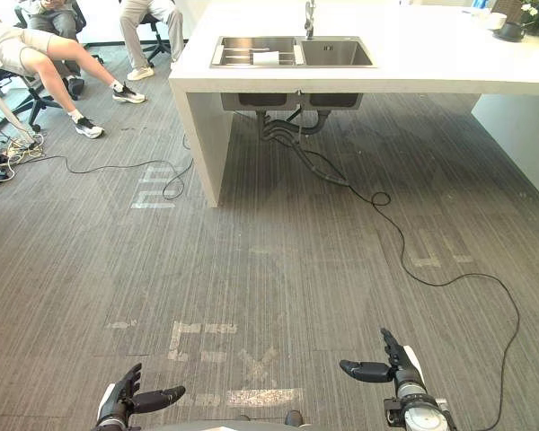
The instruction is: Walk over to the sink, pick up the cup, carry it to the dishwasher, place the cup inside the dishwasher, then close the dishwasher door
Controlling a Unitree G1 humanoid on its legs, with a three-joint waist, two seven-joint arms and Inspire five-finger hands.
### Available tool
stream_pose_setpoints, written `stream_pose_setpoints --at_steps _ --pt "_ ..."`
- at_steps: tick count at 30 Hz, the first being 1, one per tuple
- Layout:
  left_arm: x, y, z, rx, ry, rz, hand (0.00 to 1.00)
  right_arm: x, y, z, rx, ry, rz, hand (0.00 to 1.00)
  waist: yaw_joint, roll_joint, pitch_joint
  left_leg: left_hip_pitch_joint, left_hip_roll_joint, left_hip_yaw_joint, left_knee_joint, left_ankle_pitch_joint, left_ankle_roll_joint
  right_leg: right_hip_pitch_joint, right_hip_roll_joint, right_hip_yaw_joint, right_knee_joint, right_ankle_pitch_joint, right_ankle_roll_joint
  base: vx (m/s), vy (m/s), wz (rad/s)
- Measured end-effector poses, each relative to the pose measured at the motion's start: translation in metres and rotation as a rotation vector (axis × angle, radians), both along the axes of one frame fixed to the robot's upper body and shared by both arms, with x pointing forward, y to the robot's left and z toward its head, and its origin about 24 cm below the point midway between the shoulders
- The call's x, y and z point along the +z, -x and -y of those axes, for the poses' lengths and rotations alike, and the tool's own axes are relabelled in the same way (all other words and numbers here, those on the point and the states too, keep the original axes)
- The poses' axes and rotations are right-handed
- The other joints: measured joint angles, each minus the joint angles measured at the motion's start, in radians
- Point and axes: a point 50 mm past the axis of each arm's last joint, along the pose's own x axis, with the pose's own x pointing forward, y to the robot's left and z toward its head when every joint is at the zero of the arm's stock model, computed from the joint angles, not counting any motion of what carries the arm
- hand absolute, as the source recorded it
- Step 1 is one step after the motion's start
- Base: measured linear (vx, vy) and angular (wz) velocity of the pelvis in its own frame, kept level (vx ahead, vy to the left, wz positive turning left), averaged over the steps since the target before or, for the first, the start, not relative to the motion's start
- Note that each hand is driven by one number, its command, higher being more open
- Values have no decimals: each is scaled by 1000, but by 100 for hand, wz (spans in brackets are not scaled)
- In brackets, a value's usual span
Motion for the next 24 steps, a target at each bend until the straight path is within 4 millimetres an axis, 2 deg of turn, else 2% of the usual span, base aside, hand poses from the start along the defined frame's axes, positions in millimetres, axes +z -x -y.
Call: stream_pose_setpoints --at_steps 8,24 --pt "0 -2 3 0 7 6 100 -1 6 10 -84 -4 -1 100 -6 0 0 3 0 2 -6 0 0 0 0 1 0 0 0 0 0 0" --pt "-3 -3 5 1 17 -7 100 -3 9 12 -114 -16 -12 100 -8 1 0 8 0 22 -8 -5 -2 -3 1 20 0 0 0 -9 5 -3"
